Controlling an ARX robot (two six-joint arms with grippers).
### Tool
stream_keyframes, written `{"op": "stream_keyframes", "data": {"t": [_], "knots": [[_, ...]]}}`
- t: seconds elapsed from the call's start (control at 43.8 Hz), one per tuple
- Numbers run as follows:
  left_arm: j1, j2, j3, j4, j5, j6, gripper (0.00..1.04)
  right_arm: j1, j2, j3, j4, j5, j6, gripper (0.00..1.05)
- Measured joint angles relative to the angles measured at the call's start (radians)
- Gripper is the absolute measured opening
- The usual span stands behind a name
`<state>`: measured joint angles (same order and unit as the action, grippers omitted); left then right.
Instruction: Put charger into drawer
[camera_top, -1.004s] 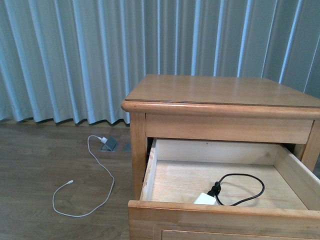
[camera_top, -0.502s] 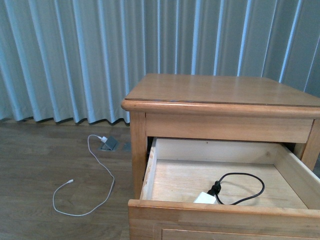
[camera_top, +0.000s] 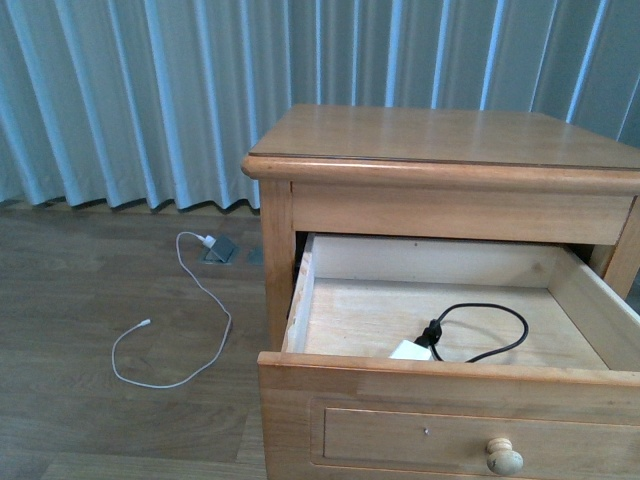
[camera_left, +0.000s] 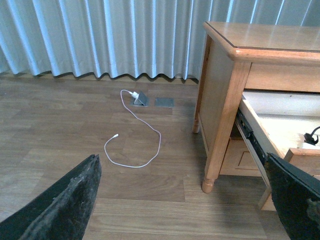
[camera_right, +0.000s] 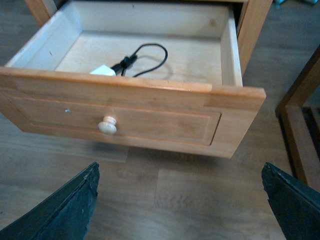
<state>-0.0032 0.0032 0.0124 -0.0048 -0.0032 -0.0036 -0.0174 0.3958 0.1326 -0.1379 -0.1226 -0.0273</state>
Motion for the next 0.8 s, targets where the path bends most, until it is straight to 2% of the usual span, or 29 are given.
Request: {"op": "stream_keyframes", "data": {"t": [0.137, 0.479, 0.799], "knots": [[0.0, 0.0, 0.0, 0.0, 0.0, 0.0, 0.99, 0.003, 0.23, 0.07, -0.001, -0.022, 0.062, 0.96], [0.0, 0.0, 0.0, 0.0, 0.0, 0.0, 0.99, 0.072, 0.797, 0.208, 0.214, 0.025, 0.228, 0.96], [0.0, 0.0, 0.0, 0.0, 0.0, 0.0, 0.99, 0.142, 1.109, 0.348, 0.352, 0.126, 0.3, 0.96]]}}
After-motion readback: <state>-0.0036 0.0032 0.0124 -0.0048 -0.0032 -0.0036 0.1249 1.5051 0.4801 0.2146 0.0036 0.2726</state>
